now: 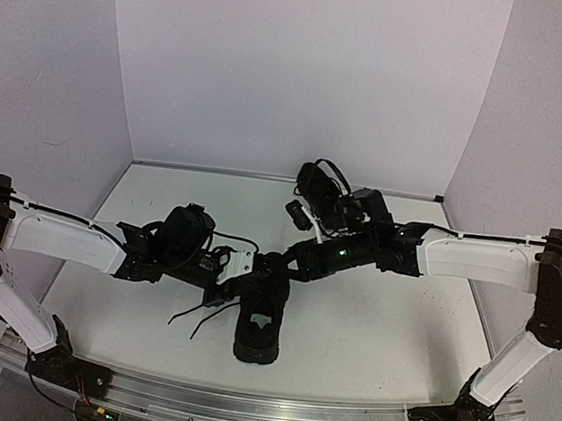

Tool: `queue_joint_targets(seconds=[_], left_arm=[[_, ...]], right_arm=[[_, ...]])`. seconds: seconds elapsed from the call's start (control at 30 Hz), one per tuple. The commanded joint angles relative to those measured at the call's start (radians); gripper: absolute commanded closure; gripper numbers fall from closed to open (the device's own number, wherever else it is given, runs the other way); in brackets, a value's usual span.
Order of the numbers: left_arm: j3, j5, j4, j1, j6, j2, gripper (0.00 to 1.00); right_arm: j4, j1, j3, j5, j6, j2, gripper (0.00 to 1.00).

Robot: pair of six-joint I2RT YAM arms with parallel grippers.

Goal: Tie the shoes

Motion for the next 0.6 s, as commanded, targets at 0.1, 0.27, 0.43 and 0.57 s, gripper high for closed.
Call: queue_joint_targets(seconds=[0.1, 0.27, 0.43, 0.57], left_arm=[[0.041, 0.028, 0.058, 0.028, -0.015, 0.004, 0.98], [0.052, 0.036, 0.049, 0.037, -0.005, 0.011, 0.98], [0.058, 0.039, 0.055, 0.040, -0.003, 0.017, 0.98], [0.060, 0.042, 0.057, 0.043, -0.003, 0.019, 0.98]], right_arm=[[0.076, 0.010, 0.005, -0.067, -0.010, 0.041, 0.60], [0.076, 0.013, 0.012, -0.073, -0.022, 0.070, 0.60], [0.075, 0.015, 0.024, -0.079, -0.034, 0.112, 0.62], [0.076, 0.016, 0.034, -0.082, -0.040, 0.136, 0.64]])
